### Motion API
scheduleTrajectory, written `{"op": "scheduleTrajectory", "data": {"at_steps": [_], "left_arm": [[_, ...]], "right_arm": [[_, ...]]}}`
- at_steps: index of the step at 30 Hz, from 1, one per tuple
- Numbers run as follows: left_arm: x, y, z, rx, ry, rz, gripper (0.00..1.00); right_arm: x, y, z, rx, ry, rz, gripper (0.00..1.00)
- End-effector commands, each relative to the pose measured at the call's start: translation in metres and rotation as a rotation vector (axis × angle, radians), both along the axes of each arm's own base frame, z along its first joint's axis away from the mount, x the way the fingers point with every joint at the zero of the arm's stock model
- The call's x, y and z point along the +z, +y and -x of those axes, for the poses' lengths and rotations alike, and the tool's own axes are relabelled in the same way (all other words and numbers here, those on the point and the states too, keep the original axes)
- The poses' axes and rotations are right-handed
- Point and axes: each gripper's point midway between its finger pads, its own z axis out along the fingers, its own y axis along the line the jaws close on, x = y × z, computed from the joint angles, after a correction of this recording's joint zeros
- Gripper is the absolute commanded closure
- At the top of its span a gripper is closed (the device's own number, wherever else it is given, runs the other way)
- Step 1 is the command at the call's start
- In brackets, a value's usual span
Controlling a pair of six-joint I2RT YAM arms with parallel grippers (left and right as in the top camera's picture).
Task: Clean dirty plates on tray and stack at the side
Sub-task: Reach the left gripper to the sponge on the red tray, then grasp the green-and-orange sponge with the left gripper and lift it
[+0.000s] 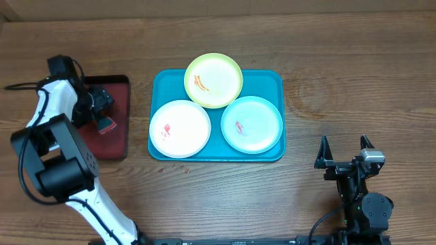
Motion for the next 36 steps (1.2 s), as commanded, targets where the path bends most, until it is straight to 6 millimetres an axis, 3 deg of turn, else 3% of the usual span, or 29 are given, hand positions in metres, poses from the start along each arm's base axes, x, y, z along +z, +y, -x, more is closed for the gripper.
{"op": "scheduleTrajectory", "data": {"at_steps": [1,3,4,5,6,7,8,9,10,11,12,18,22,24,29,32,33,34,35,36], "left_arm": [[-0.020,0.003,-0.002,-0.001,0.036,-0.018,0.18],[-0.024,0.003,-0.001,-0.001,0.046,-0.014,0.38],[-0.024,0.003,0.000,-0.001,0.047,-0.014,0.54],[-0.024,0.003,0.000,-0.001,0.047,-0.014,0.76],[-0.024,0.003,0.000,-0.001,0.047,-0.014,0.88],[-0.024,0.003,0.000,0.000,0.050,-0.013,0.96],[-0.024,0.002,0.001,0.000,0.055,-0.011,0.96],[-0.025,0.001,0.004,0.000,0.064,-0.006,0.92],[-0.025,0.000,0.006,-0.001,0.074,0.001,0.71],[-0.026,-0.003,0.011,-0.003,0.093,0.016,0.20],[-0.027,-0.007,0.018,-0.004,0.120,0.034,0.00],[-0.025,-0.040,0.050,-0.011,0.242,0.195,0.00],[-0.024,-0.048,0.056,-0.018,0.263,0.238,0.03],[-0.024,-0.047,0.055,-0.037,0.255,0.232,0.18],[-0.025,-0.040,0.052,-0.038,0.247,0.197,0.96],[-0.026,-0.034,0.052,-0.035,0.253,0.163,0.96],[-0.026,-0.032,0.052,-0.035,0.254,0.152,0.95],[-0.026,-0.031,0.051,-0.035,0.251,0.145,0.82],[-0.026,-0.029,0.049,-0.035,0.244,0.133,0.32],[-0.026,-0.026,0.048,-0.034,0.243,0.118,0.00]], "right_arm": [[-0.001,-0.002,0.000,-0.010,-0.005,-0.004,0.00],[-0.001,-0.002,0.000,-0.010,-0.005,-0.004,0.00],[-0.001,-0.002,0.000,-0.010,-0.005,-0.004,0.00],[-0.001,-0.002,0.000,-0.010,-0.005,-0.004,0.00],[-0.001,-0.002,0.000,-0.010,-0.006,-0.004,0.00],[-0.001,-0.002,0.000,-0.010,-0.005,-0.004,0.00],[-0.001,-0.002,0.000,-0.010,-0.005,-0.004,0.00],[-0.001,-0.002,0.000,-0.010,-0.005,-0.004,0.00],[-0.001,-0.002,0.000,-0.010,-0.005,-0.004,0.00],[-0.001,-0.002,0.000,-0.010,-0.005,-0.004,0.00],[-0.001,-0.002,0.000,-0.010,-0.005,-0.004,0.00],[-0.001,-0.002,0.000,-0.010,-0.005,-0.004,0.00],[-0.001,-0.002,0.000,-0.010,-0.005,-0.004,0.00],[-0.001,-0.002,0.000,-0.010,-0.005,-0.004,0.00],[-0.001,-0.002,0.000,-0.010,-0.005,-0.004,0.00],[-0.001,-0.002,0.000,-0.010,-0.005,-0.004,0.00],[-0.001,-0.002,0.000,-0.010,-0.005,-0.004,0.00],[-0.001,-0.002,0.000,-0.010,-0.005,-0.004,0.00],[-0.001,-0.002,0.000,-0.010,-0.005,-0.004,0.00],[-0.001,-0.002,0.000,-0.010,-0.005,-0.004,0.00]]}}
